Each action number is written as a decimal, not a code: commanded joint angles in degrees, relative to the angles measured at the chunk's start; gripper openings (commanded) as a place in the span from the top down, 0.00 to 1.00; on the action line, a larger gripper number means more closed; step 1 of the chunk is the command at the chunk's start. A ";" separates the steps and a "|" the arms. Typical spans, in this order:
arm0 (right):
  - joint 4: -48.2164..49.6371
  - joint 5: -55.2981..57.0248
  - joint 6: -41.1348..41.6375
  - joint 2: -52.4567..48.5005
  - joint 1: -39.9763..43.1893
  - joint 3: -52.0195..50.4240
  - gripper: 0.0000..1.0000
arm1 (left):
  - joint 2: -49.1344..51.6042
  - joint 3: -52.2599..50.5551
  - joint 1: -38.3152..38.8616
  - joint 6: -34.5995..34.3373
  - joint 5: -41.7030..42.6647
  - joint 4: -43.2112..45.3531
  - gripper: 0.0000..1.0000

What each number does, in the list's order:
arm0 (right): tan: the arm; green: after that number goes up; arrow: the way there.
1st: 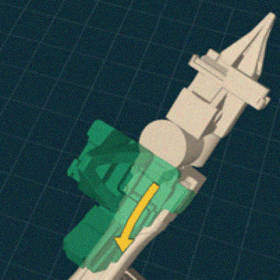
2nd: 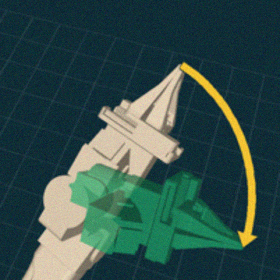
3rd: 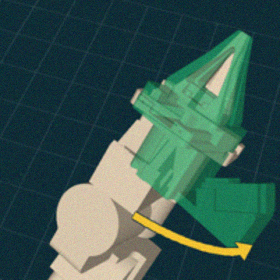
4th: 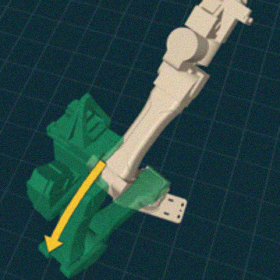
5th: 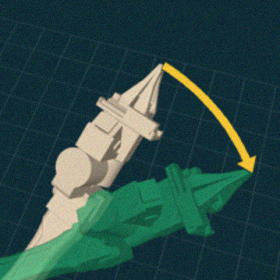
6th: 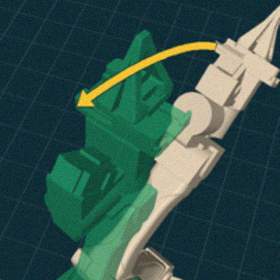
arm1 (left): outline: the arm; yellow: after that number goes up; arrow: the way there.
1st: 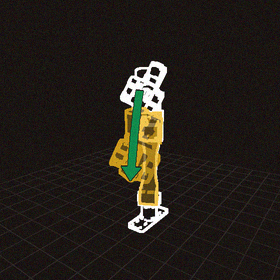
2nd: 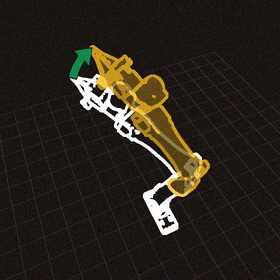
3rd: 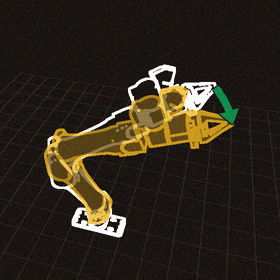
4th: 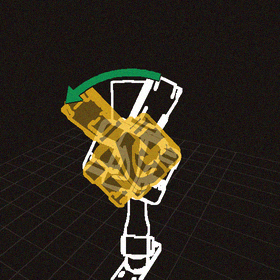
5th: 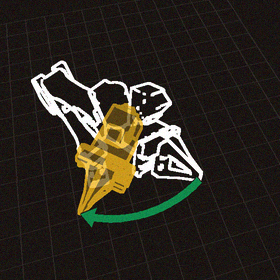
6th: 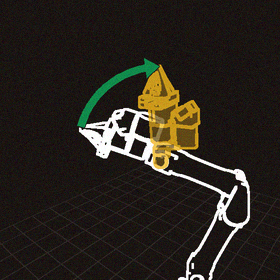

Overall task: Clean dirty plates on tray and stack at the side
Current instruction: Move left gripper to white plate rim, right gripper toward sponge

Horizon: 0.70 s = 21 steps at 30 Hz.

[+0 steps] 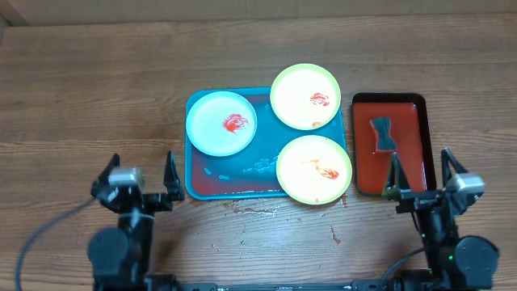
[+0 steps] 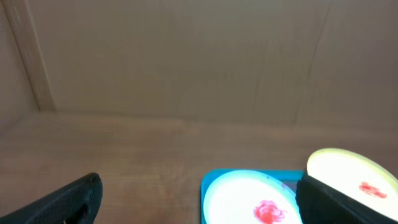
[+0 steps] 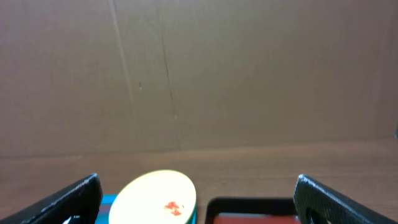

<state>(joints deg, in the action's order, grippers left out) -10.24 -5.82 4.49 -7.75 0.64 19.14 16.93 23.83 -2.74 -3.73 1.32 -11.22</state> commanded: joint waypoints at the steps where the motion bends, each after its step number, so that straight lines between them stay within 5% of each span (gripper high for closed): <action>1: -3.80 -0.24 0.28 -6.23 -0.26 8.92 0.00 | 10.78 11.13 -0.22 2.51 0.02 -4.63 0.00; 10: -24.61 -0.24 4.15 -29.05 -0.20 34.07 0.00 | 43.93 48.33 -0.17 2.49 0.83 -32.83 0.00; 17: -52.13 -0.26 3.54 -54.14 1.84 58.64 0.00 | 69.77 81.35 0.17 2.49 1.29 -63.60 0.00; 21: -58.73 -0.33 2.69 -64.17 2.10 65.31 0.00 | 76.85 86.27 0.17 2.49 1.11 -66.18 0.00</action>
<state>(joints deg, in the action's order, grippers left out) -66.81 -6.00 7.66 -65.43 2.28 79.24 88.75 105.82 -2.72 -2.35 1.93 -76.64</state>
